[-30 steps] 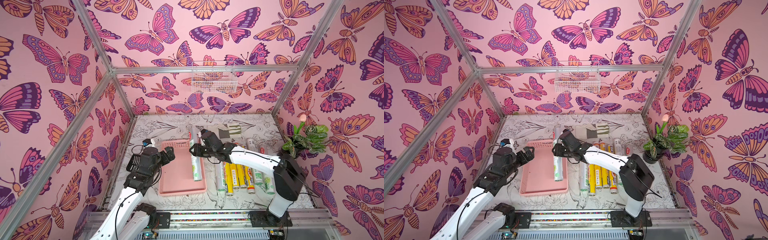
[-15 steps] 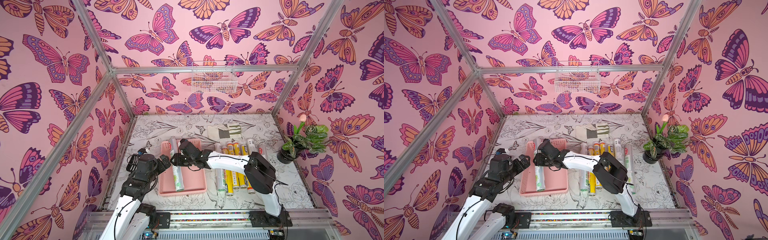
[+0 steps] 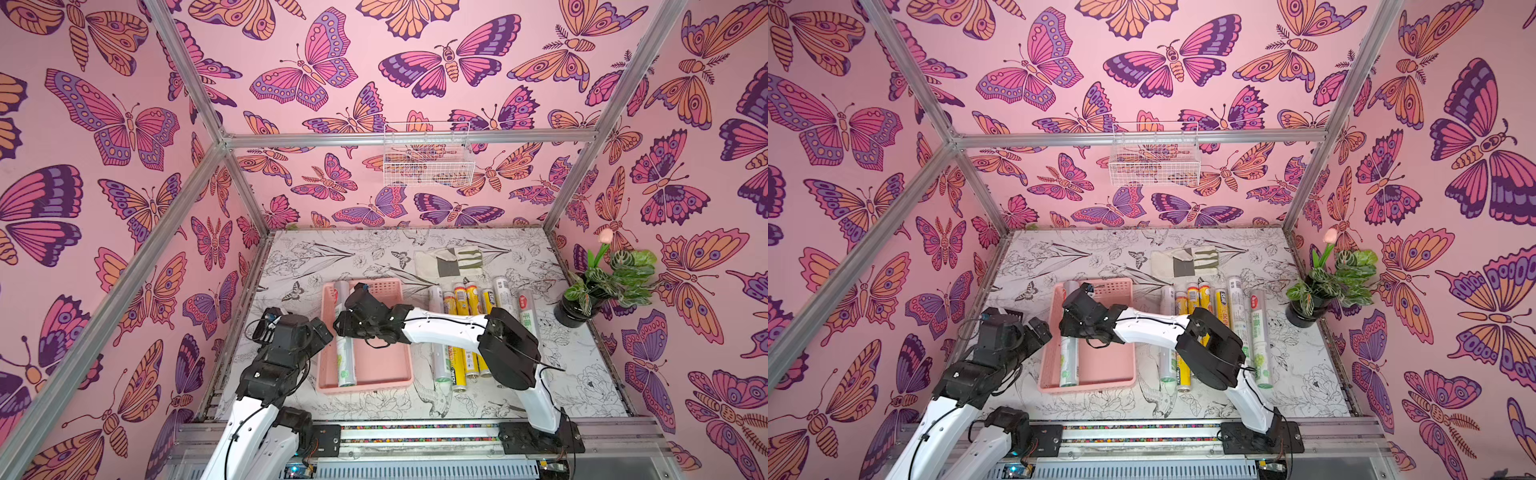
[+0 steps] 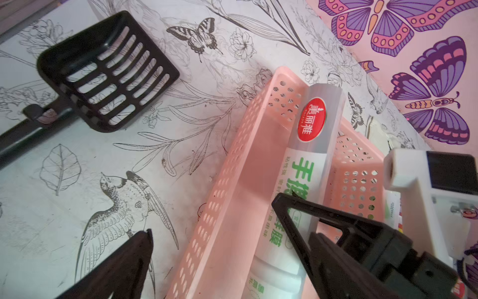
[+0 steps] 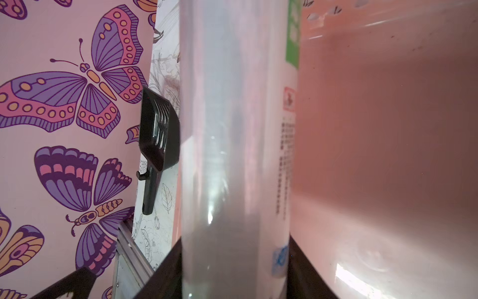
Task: Put the plastic wrap into the basket
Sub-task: Place the plastic wrap in the basket.
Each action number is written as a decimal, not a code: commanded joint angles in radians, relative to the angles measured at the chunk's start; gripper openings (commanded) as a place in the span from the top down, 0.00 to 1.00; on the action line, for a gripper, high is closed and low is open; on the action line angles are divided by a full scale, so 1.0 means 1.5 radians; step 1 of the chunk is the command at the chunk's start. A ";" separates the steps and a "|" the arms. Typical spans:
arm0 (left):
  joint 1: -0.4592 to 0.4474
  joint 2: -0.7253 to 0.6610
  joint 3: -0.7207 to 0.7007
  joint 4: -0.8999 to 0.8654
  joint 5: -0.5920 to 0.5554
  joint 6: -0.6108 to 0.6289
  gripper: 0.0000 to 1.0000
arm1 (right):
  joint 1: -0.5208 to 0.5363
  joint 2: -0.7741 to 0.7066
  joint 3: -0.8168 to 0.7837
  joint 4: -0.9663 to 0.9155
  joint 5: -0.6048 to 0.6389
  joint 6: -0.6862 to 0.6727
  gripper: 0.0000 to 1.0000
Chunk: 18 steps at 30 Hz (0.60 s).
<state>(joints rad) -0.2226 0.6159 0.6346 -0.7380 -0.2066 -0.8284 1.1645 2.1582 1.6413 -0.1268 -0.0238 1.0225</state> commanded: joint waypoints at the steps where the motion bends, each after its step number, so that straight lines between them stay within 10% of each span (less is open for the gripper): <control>1: 0.002 -0.009 0.014 -0.036 -0.040 -0.008 0.00 | 0.007 0.027 0.034 0.014 0.004 0.036 0.75; 18: 0.022 0.108 -0.042 0.095 0.208 -0.006 0.00 | -0.017 0.113 0.111 -0.024 -0.019 0.034 0.58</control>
<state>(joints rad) -0.2081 0.7429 0.6018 -0.6724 -0.0250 -0.8318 1.1576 2.3257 1.7611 -0.1856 -0.0380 1.0737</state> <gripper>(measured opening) 0.998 0.533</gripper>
